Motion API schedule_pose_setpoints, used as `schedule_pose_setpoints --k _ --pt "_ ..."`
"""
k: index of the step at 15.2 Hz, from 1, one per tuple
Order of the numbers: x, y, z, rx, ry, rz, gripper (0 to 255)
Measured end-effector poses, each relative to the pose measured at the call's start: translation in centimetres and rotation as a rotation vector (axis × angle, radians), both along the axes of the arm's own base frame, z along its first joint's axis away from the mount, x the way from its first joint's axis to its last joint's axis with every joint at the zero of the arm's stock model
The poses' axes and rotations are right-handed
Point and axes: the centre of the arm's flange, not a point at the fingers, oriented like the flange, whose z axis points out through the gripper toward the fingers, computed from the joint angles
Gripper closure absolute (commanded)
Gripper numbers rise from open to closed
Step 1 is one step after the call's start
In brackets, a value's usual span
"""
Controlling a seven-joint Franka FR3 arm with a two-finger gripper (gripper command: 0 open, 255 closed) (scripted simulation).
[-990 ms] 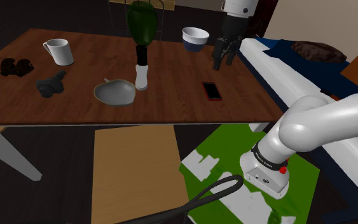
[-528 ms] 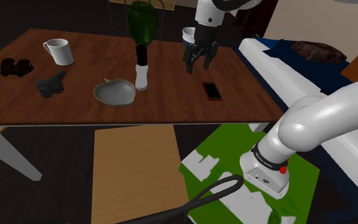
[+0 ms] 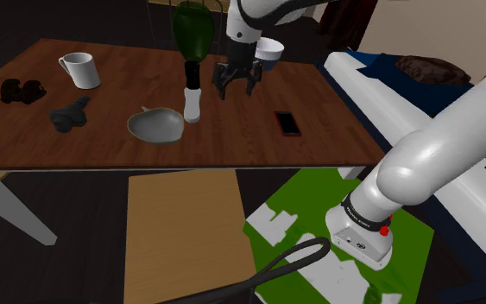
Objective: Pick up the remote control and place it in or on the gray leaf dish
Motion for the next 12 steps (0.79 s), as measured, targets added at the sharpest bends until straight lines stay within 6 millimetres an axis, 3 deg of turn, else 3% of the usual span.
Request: schedule_pose_setpoints --k 12 --pt "13.4 2.5 -6.5 -0.052 -0.036 -0.228 0"
